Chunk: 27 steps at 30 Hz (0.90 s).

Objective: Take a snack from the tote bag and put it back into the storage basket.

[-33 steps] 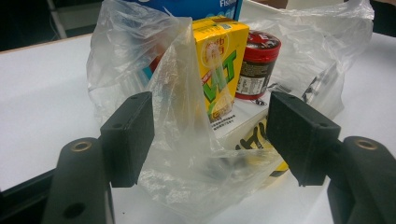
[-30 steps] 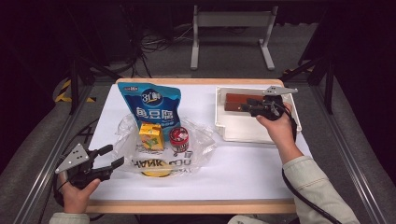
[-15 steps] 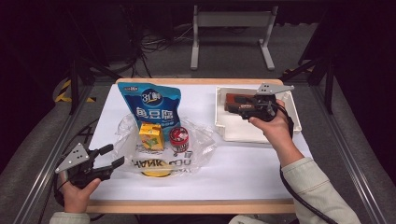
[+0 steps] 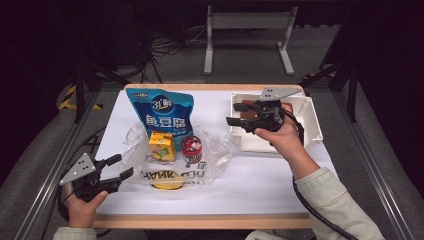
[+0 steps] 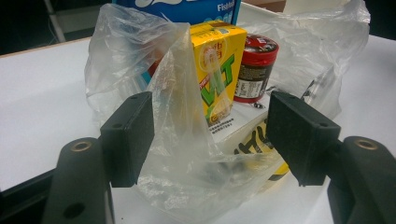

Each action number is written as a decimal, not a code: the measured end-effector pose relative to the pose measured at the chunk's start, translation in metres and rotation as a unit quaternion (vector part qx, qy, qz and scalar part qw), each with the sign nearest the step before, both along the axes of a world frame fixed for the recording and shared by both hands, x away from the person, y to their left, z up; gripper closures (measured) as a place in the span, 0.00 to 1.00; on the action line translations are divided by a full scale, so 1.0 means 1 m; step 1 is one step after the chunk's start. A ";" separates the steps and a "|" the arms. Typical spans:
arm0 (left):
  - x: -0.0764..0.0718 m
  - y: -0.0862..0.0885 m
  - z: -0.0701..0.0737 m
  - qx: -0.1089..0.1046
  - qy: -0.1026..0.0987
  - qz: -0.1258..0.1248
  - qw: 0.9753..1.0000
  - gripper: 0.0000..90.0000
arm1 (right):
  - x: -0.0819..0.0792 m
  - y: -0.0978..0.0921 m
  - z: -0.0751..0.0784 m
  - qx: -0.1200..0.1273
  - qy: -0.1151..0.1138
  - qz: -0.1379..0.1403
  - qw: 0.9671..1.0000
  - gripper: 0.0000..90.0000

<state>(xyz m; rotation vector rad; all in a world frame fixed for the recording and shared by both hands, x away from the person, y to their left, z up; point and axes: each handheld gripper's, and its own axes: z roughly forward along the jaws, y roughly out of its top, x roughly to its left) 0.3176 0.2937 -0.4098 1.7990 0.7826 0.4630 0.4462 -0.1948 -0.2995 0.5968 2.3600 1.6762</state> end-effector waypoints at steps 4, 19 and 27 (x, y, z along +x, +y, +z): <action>-0.001 0.000 0.000 0.001 0.000 0.001 1.000 0.37 | -0.002 0.012 0.002 -0.001 0.001 0.022 1.000 0.40; -0.013 0.004 0.000 -0.002 0.004 0.014 1.000 0.36 | 0.006 0.052 -0.001 -0.020 -0.011 0.054 0.998 0.42; -0.017 0.007 -0.002 -0.003 0.007 0.016 1.000 0.36 | 0.019 0.074 -0.007 -0.024 -0.010 0.060 0.998 0.41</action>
